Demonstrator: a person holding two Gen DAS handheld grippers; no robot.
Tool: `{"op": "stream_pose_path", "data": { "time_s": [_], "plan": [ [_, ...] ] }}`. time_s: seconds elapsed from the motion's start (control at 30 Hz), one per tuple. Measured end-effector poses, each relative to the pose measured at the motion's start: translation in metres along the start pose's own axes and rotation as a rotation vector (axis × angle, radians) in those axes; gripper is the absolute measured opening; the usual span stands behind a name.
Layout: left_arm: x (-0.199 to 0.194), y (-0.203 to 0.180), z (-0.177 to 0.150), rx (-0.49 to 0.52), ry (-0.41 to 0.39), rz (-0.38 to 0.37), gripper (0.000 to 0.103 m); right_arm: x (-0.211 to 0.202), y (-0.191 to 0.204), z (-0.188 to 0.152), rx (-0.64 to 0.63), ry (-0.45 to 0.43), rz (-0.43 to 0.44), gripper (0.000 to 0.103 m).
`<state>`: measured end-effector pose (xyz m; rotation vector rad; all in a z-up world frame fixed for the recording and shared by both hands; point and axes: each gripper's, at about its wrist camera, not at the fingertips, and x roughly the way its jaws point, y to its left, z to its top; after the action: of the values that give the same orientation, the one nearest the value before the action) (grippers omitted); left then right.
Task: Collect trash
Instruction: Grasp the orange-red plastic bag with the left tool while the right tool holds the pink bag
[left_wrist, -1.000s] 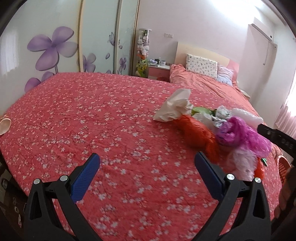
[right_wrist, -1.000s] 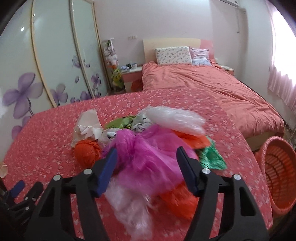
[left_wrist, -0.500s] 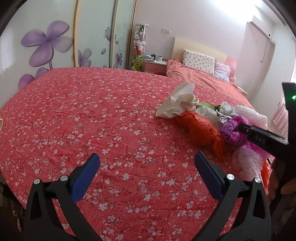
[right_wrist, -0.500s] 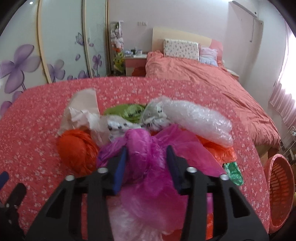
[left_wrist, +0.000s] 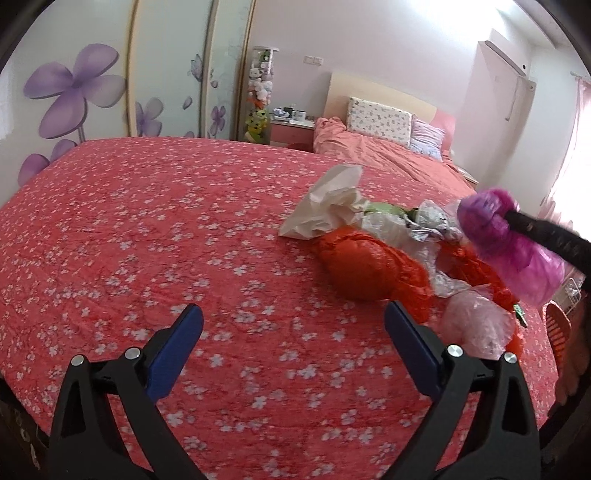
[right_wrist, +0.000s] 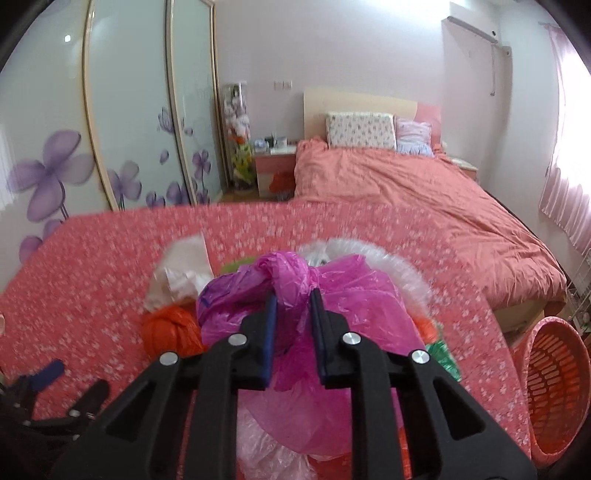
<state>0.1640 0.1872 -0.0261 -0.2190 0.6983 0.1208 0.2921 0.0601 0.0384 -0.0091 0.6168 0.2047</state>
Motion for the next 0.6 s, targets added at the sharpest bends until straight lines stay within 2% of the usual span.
{"op": "stream_pose_path", "data": {
  "time_s": [0.1,0.3,0.37,0.6],
  "plan": [
    [0.002,-0.009,0.002,0.005,0.005,-0.018,0.097,-0.015,-0.007,0.007,0.011,-0.043,-0.007,0.018],
    [0.016,-0.033,0.014,0.032,0.002,-0.047,0.095,-0.041,-0.033,0.011,0.022,-0.117,-0.087,0.018],
    [0.027,-0.042,0.019,0.039,0.018,-0.048,0.087,-0.045,-0.045,0.008,0.039,-0.117,-0.107,0.018],
    [0.07,-0.052,0.025,0.015,0.117,-0.031,0.084,-0.043,-0.081,-0.011,0.08,-0.07,-0.16,0.018]
  ]
}}
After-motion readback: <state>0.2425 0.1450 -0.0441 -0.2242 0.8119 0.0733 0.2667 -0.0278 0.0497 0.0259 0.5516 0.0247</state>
